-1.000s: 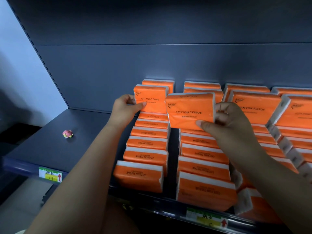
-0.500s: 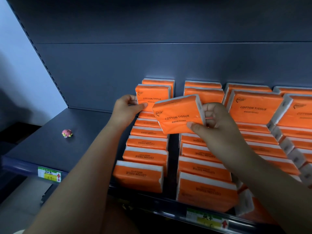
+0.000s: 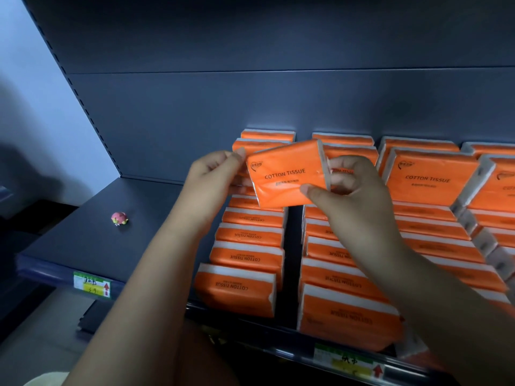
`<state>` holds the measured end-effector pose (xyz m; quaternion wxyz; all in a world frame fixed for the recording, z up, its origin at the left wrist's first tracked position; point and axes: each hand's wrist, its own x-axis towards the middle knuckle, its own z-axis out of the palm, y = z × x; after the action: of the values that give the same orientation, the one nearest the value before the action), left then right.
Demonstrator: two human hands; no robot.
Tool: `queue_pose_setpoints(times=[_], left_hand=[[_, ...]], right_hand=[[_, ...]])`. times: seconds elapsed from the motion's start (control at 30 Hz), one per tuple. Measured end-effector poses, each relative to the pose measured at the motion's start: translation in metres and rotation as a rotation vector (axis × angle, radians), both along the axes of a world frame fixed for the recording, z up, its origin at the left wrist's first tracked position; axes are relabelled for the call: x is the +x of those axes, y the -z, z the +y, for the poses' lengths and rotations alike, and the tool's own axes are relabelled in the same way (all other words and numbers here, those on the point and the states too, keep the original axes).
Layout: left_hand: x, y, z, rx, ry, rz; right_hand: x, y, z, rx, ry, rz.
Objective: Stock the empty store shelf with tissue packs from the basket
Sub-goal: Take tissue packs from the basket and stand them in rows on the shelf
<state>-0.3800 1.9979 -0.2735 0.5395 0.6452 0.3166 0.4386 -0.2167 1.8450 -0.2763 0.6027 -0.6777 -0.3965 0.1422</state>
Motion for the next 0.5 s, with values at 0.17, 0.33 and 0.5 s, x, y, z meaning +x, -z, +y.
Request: queue_pose_setpoints(times=[0.17, 0.33, 0.5], left_hand=[[-0.002, 0.002, -0.016, 0.003, 0.016, -0.048], [-0.003, 0.0, -0.018, -0.071, -0.04, -0.139], [-0.005, 0.006, -0.012, -0.05, -0.095, -0.042]], right_hand=[[-0.009, 0.001, 0.004, 0.02, 0.01, -0.107], [-0.01, 0.0, 0.012, -0.143, -0.194, -0.057], [-0.007, 0.007, 0.015, -0.217, -0.356, 0.121]])
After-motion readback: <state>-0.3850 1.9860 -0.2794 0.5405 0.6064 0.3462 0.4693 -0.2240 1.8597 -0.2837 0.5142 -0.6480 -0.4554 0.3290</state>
